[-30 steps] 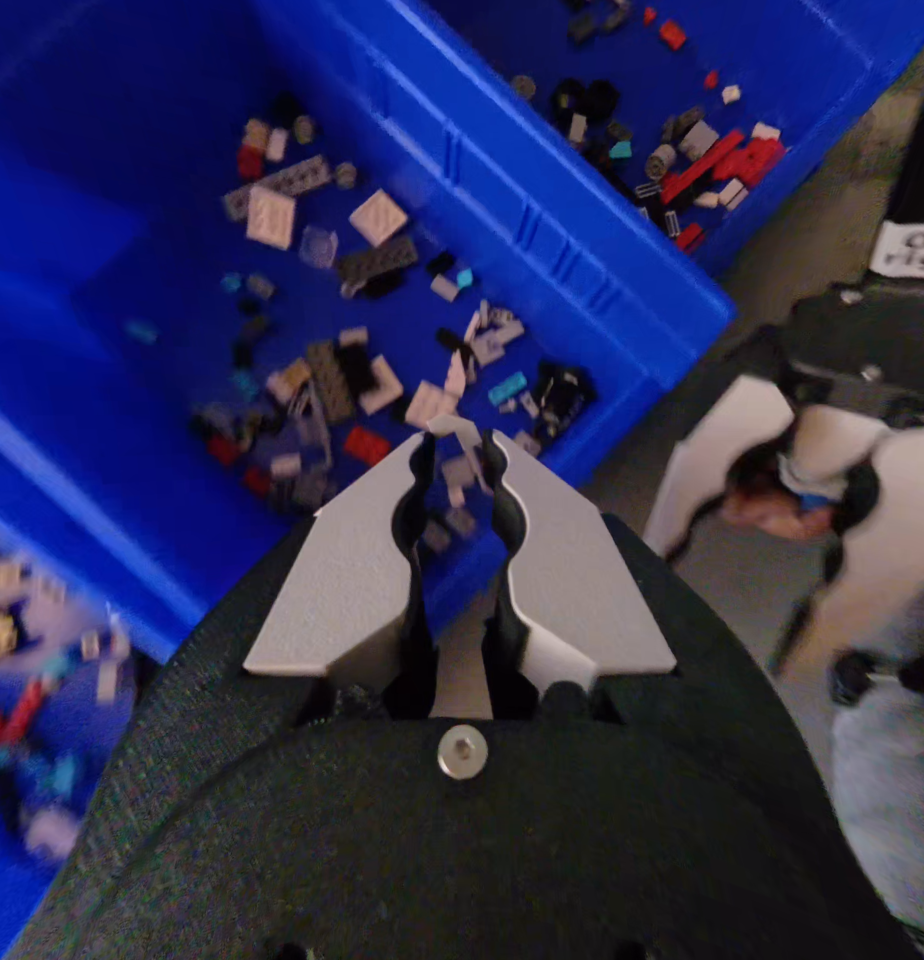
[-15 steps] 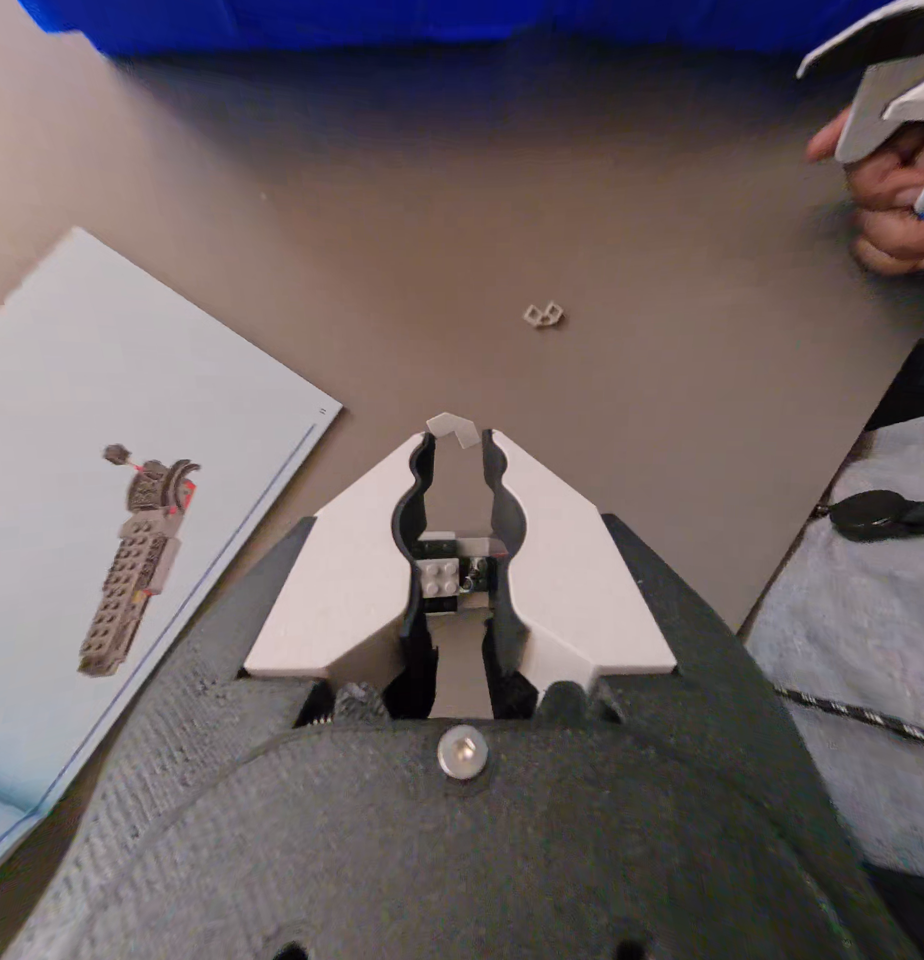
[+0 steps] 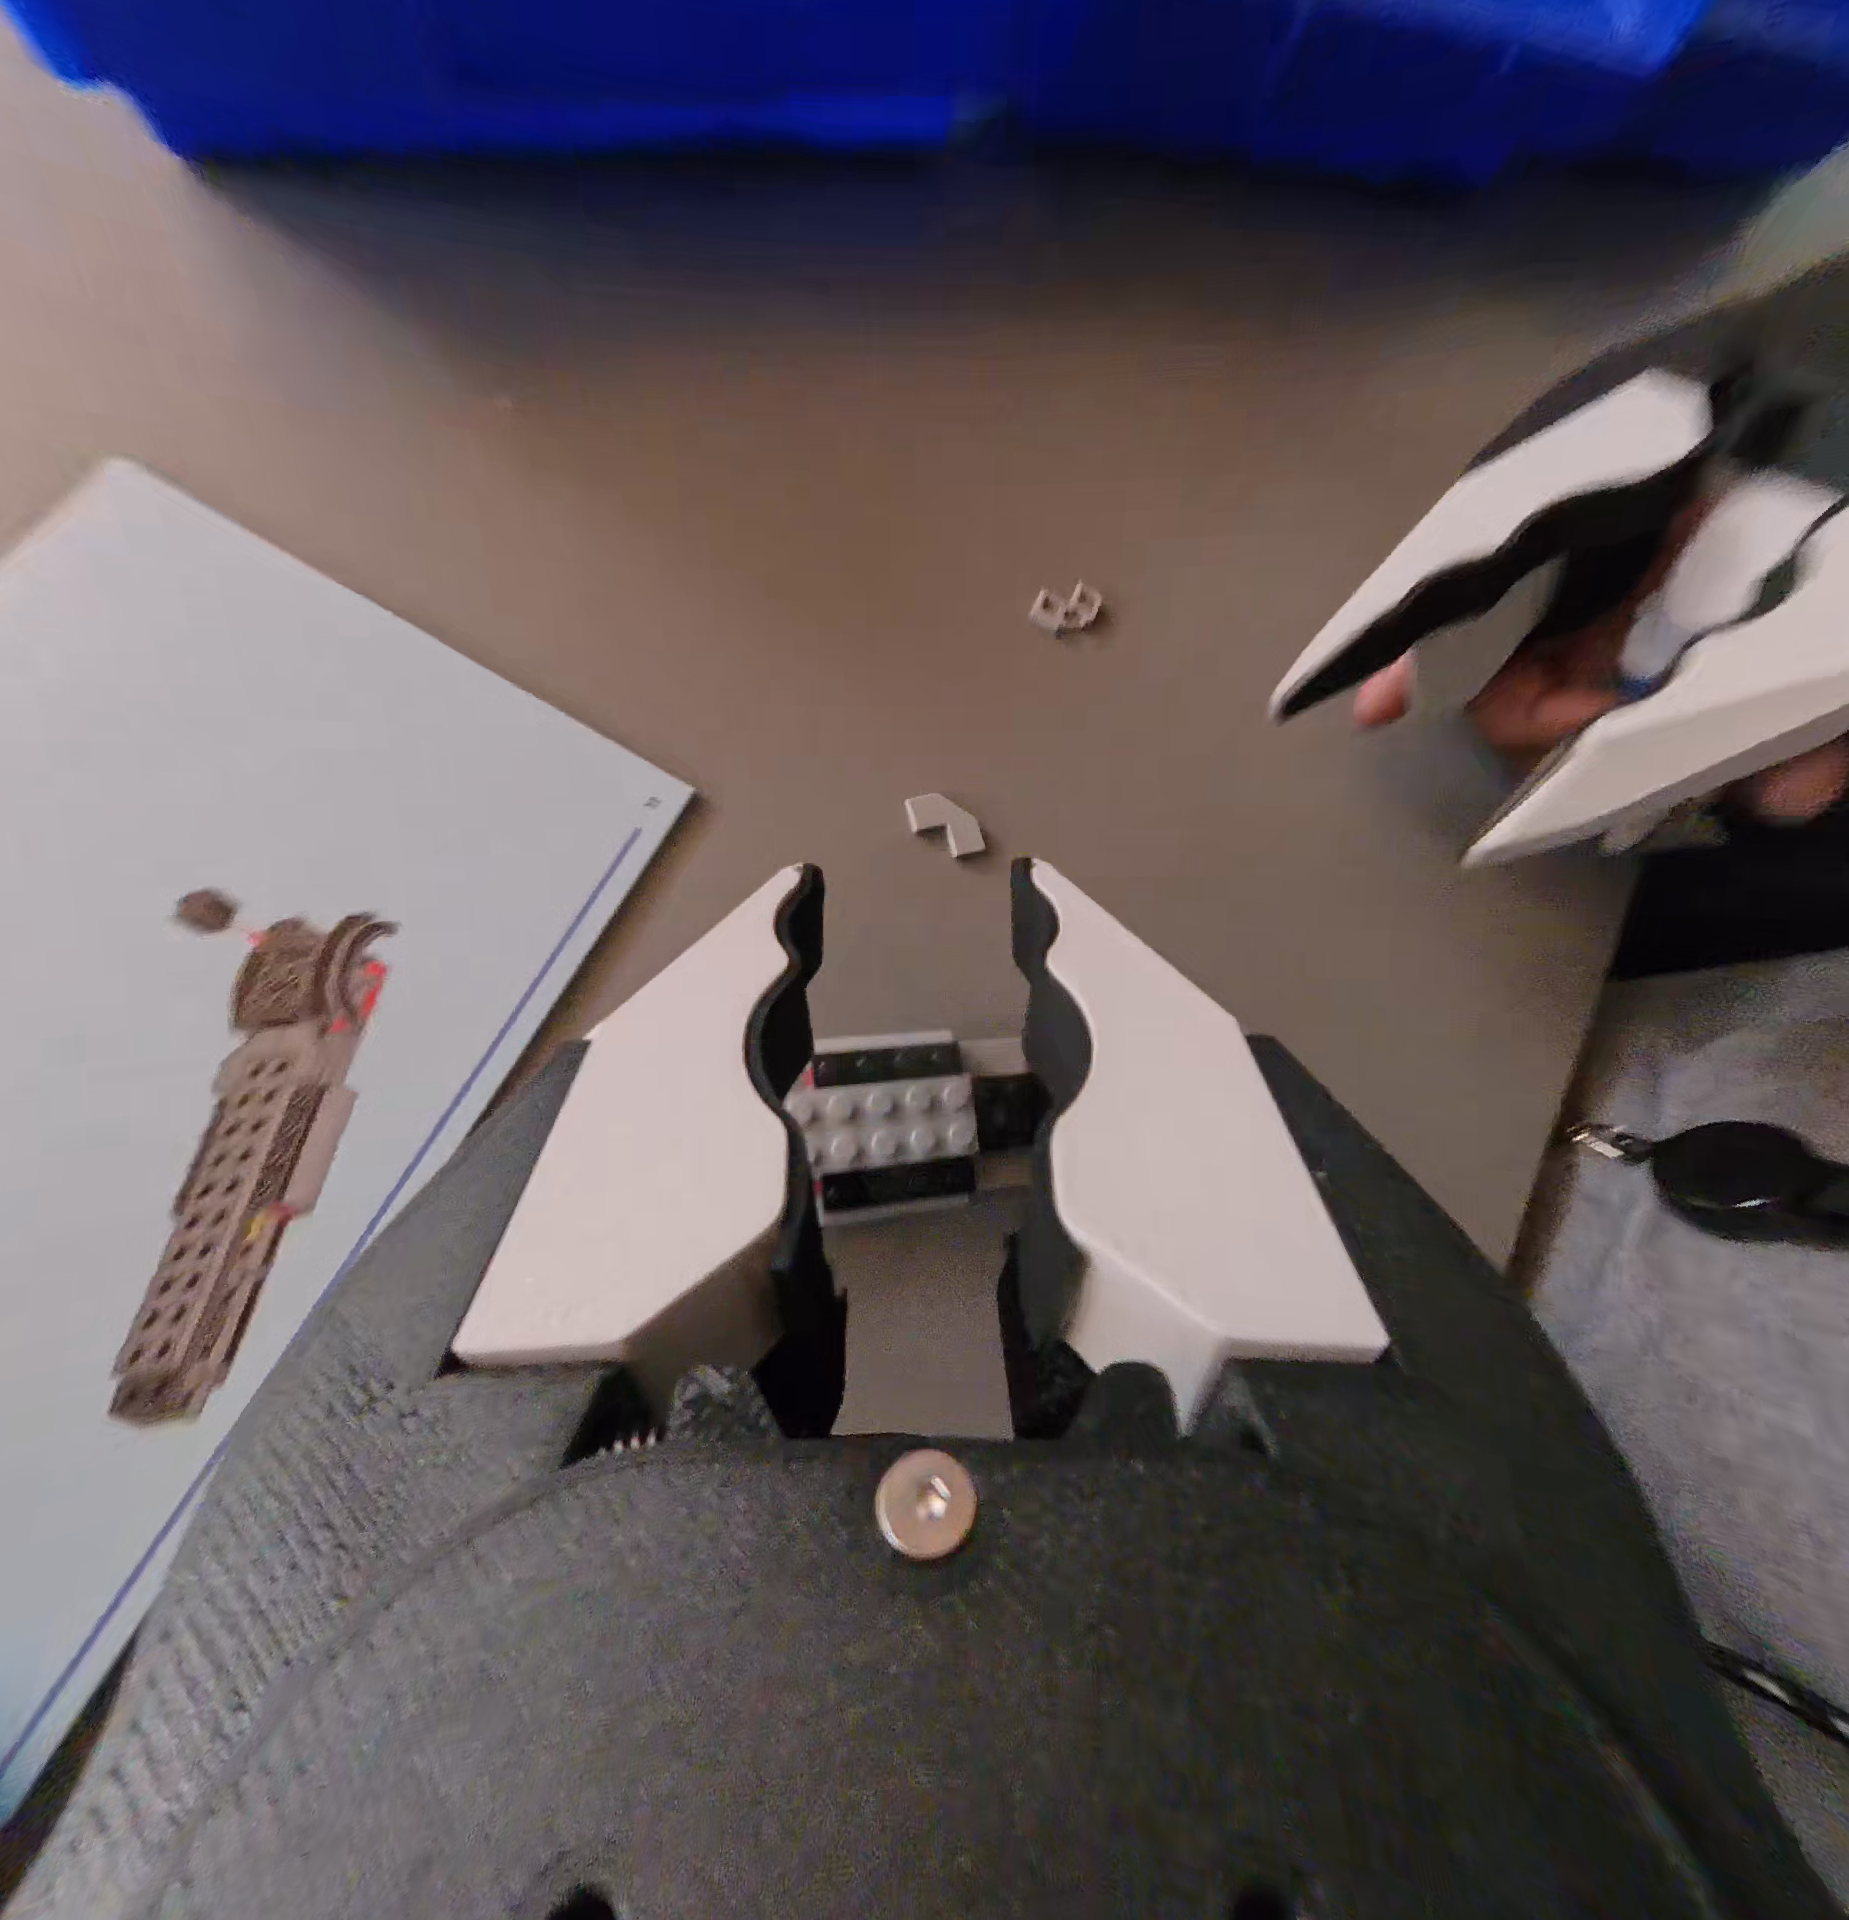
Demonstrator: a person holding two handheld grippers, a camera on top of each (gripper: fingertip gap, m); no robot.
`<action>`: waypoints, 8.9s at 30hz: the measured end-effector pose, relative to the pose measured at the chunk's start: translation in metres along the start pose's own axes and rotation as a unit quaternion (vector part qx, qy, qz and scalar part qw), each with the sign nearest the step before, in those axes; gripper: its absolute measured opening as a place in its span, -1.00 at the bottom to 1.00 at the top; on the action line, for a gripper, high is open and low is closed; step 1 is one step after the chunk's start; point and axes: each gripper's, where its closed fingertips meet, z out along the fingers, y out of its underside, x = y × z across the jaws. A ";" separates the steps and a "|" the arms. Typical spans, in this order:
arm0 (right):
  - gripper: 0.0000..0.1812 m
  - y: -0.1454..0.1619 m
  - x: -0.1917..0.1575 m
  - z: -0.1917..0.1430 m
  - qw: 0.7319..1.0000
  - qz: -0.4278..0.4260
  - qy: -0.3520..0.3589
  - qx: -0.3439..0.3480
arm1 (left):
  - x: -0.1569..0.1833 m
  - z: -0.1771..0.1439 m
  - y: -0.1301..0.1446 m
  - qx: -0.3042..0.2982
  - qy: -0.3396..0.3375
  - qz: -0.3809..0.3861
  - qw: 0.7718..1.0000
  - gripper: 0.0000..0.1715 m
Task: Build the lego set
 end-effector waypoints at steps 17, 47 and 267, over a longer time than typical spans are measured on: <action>-0.14 0.033 -0.014 0.085 0.963 -0.174 0.137 -0.155 | -0.036 -0.083 0.056 0.167 0.026 -0.114 0.979 -0.59; -0.49 0.034 -0.011 0.075 0.947 -0.240 -0.009 -0.212 | -0.036 -0.094 0.058 0.207 0.097 -0.160 0.960 -0.60; -0.48 -0.004 -0.001 0.071 0.843 -0.487 -0.196 -0.115 | 0.029 -0.016 0.045 -0.096 0.372 -0.164 0.908 -0.72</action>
